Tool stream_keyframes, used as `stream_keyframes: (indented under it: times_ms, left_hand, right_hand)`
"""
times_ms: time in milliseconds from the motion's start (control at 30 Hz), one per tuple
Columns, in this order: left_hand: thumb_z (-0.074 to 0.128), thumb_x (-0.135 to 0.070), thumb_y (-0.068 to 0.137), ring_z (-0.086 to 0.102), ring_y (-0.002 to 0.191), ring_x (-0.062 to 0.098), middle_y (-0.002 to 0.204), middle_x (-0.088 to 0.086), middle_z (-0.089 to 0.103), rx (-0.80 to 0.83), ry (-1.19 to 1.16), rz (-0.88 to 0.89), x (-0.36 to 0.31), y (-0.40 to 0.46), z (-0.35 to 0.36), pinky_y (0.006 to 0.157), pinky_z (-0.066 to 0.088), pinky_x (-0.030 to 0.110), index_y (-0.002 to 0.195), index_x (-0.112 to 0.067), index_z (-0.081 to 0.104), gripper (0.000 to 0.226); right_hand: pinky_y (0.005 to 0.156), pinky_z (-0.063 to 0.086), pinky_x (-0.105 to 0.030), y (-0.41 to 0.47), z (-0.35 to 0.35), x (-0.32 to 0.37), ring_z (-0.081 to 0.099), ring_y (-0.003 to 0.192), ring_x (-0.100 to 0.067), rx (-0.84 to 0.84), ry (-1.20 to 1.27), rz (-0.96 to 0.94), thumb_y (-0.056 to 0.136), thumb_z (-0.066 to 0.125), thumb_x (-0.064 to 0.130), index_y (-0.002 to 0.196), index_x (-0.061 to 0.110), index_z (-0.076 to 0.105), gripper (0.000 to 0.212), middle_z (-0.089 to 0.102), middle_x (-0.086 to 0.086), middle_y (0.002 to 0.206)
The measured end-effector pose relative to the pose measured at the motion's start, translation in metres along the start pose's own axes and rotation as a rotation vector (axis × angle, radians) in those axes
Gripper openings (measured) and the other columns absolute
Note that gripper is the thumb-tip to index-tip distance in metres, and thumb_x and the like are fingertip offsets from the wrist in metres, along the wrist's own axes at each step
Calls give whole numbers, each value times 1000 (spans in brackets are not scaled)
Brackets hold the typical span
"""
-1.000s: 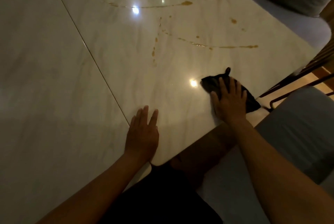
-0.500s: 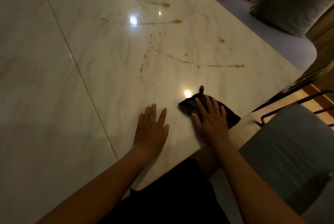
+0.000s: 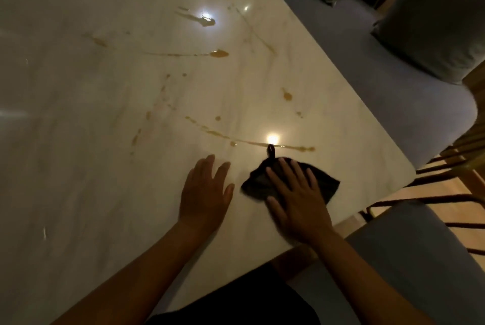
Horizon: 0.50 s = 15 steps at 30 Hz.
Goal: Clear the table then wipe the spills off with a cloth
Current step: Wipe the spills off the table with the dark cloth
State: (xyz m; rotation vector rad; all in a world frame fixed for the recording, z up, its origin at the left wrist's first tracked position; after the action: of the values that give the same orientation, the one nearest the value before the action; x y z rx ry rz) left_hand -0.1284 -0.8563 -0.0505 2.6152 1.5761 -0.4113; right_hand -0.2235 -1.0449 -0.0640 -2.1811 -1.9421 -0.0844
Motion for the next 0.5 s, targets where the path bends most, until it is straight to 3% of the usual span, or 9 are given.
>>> stream_keyframes:
  times_ms: [133, 233, 400, 500]
  left_hand:
    - [66, -36, 93, 50, 133, 41, 148, 19, 50, -8, 19, -42, -31, 14, 3, 104, 48, 53, 140, -18, 58, 52]
    - [67, -38, 92, 55, 126, 37, 143, 18, 54, -6, 39, -36, -49, 19, 3, 95, 53, 48, 137, -17, 60, 50]
    - [65, -42, 92, 56, 119, 32, 135, 13, 58, -18, 64, -46, -65, 24, 3, 88, 53, 44, 133, -18, 61, 48]
    - [67, -44, 91, 54, 120, 35, 135, 15, 56, -52, 24, -112, -69, 25, 3, 90, 52, 46, 132, -16, 61, 50]
  right_hand:
    - [120, 12, -50, 79, -21, -88, 16, 151, -26, -50, -22, 53, 98, 24, 59, 156, 33, 26, 63, 20, -4, 164]
    - [120, 14, -53, 122, -33, -136, 17, 150, -30, -52, -31, 165, 98, 22, 58, 156, 29, 24, 65, 22, -8, 163]
    - [120, 14, -54, 87, -32, -102, 21, 149, -32, -121, 1, 169, 98, 30, 54, 155, 25, 29, 64, 24, -10, 162]
    - [123, 4, -50, 36, -21, -67, 2, 154, -24, -30, 16, 18, 100, 28, 56, 158, 31, 17, 64, 7, -3, 167]
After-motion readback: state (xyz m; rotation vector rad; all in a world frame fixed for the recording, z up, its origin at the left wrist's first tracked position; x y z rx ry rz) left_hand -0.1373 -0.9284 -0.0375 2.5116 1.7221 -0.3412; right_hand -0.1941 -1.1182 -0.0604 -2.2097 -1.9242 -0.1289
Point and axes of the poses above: each hand's wrist, its own y-axis towards the middle knuckle, its own z-axis out of the palm, x = y × z, the point moved 8 cm from there along y, towards the middle knuckle
